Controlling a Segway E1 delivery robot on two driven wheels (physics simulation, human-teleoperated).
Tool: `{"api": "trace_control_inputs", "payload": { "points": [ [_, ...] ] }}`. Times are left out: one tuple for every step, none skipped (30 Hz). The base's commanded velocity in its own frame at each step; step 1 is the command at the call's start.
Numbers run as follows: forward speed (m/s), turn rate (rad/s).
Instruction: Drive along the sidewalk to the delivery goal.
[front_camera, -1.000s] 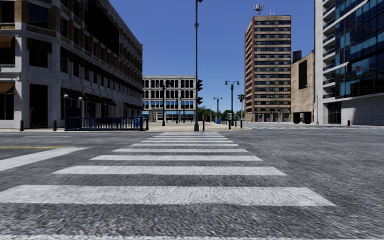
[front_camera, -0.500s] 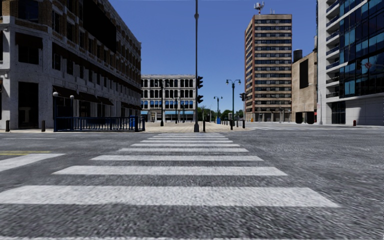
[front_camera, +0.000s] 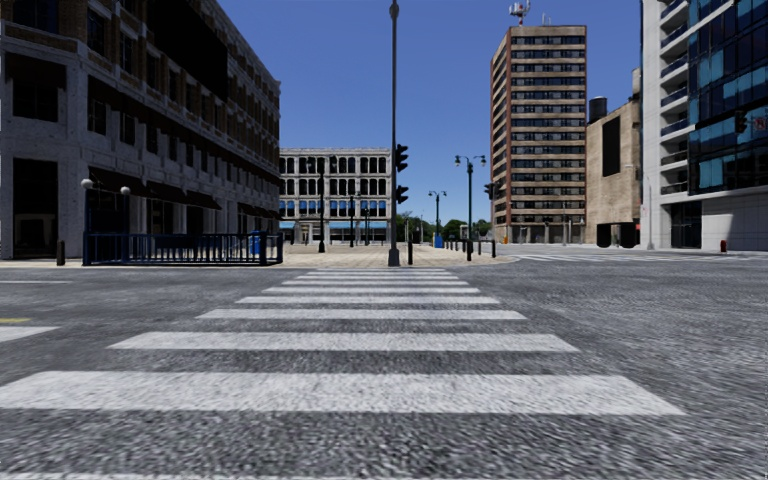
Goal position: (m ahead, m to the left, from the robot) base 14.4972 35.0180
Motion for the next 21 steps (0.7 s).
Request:
{"api": "trace_control_inputs", "payload": {
  "points": [
    [2.0,0.0],
    [2.0,0.0],
    [2.0,0.0],
    [2.0,0.0],
    [2.0,0.0],
    [2.0,0.0],
    [2.0,0.0],
    [2.0,0.0],
    [2.0,0.0],
    [2.0,0.0],
    [2.0,0.0],
    [2.0,0.0],
    [2.0,0.0],
    [2.0,0.0],
    [2.0,0.0],
    [2.0,0.0],
    [2.0,0.0],
    [2.0,0.0],
    [2.0,0.0],
    [2.0,0.0],
    [2.0,0.0]
  ]
}}
